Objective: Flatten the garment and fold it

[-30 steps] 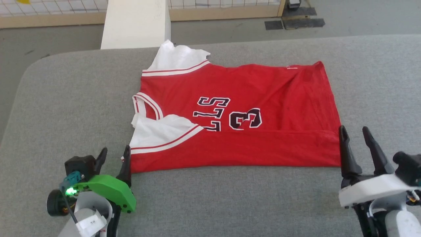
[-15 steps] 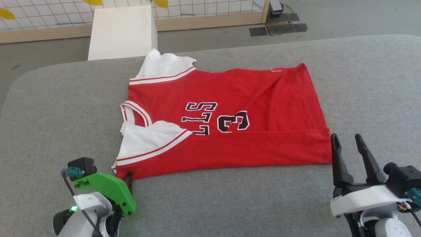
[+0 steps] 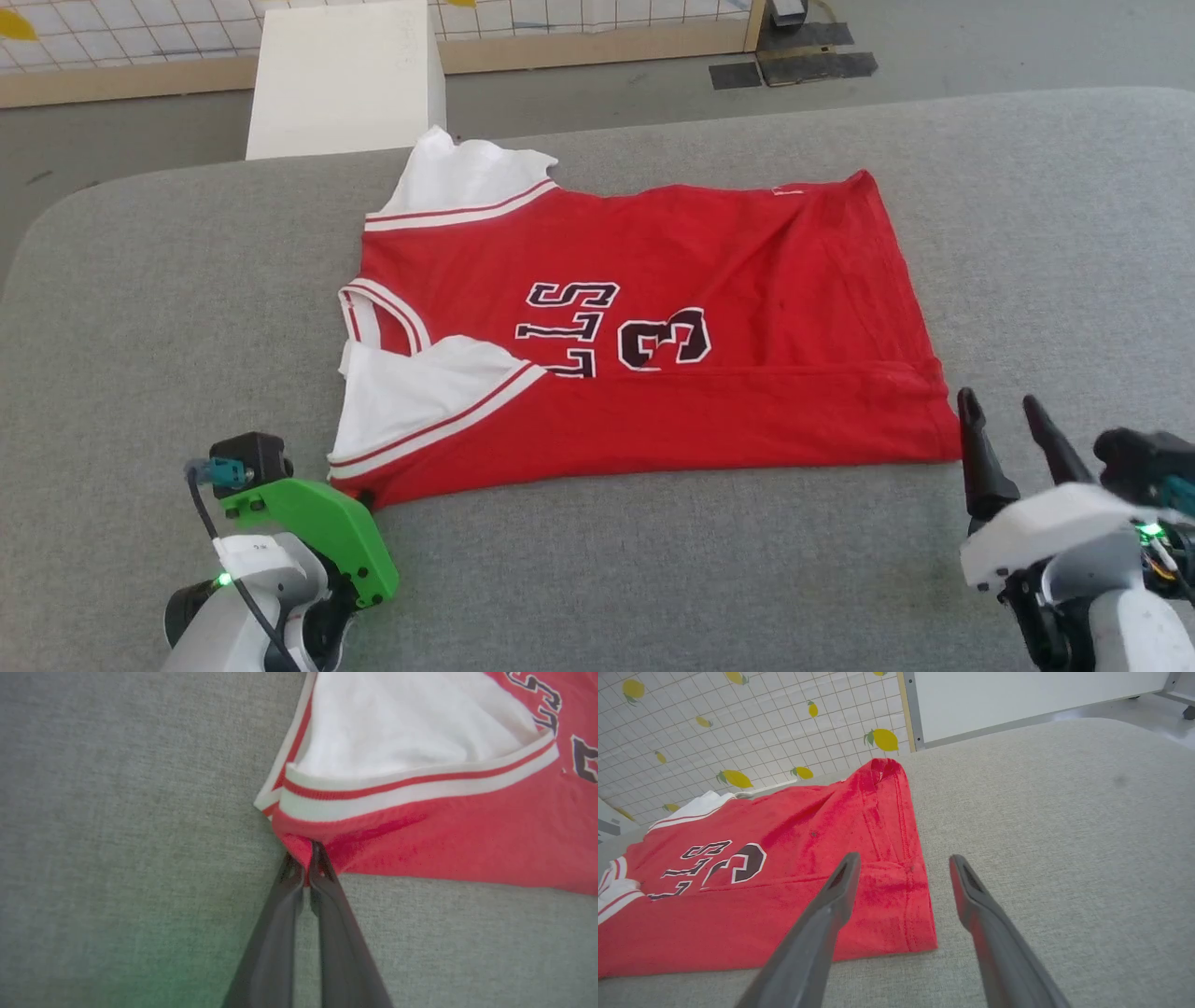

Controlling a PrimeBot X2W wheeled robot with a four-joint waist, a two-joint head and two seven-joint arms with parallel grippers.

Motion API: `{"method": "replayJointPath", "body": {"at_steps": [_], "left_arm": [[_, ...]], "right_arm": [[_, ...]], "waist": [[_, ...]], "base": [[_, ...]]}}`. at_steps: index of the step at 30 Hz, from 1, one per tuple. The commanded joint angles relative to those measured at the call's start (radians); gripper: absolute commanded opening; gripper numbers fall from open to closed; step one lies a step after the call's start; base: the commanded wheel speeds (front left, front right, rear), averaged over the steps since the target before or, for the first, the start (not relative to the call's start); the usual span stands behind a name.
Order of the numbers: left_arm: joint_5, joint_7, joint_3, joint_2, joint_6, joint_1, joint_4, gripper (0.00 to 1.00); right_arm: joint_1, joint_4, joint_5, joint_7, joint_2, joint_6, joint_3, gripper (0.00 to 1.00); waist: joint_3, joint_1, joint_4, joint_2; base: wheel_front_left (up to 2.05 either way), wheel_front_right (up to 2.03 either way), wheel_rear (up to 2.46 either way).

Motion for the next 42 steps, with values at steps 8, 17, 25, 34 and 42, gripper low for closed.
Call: {"method": "replayJointPath", "body": {"at_steps": [8,17,25,34,42], "left_arm": [[0.014,-0.011,-0.025,-0.007,-0.016,-0.006,-0.003,0.00],[0.009,-0.030,-0.033,-0.009,-0.042,-0.010,-0.003,0.00],[0.052,-0.123,-0.027,0.012,-0.047,-0.011,-0.018,0.00],[0.090,-0.179,-0.007,0.074,0.012,0.125,-0.140,0.00],[0.101,-0.065,-0.042,0.129,0.103,0.307,-0.347,0.00]], "right_arm": [[-0.167,0.200,-0.020,0.499,0.003,-0.001,-0.089,1.00],[-0.229,0.212,-0.106,0.800,0.003,-0.001,-0.131,0.18],[-0.202,0.107,-0.077,0.721,0.003,-0.001,-0.102,0.00],[-0.054,-0.040,-0.015,0.522,0.003,-0.001,-0.078,0.00],[0.099,-0.142,-0.023,0.639,0.003,-0.001,-0.145,0.00]], "waist": [[0.015,0.0000,0.027,0.0000],[0.029,0.0000,0.053,0.0000],[0.017,0.0000,0.060,0.0000],[-0.044,0.0000,0.051,0.0000],[-0.061,0.0000,0.057,0.0000]], "base": [[0.00,0.00,0.00],[0.00,0.00,0.00],[0.00,0.00,0.00],[0.00,0.00,0.00],[0.00,0.00,0.00]]}}
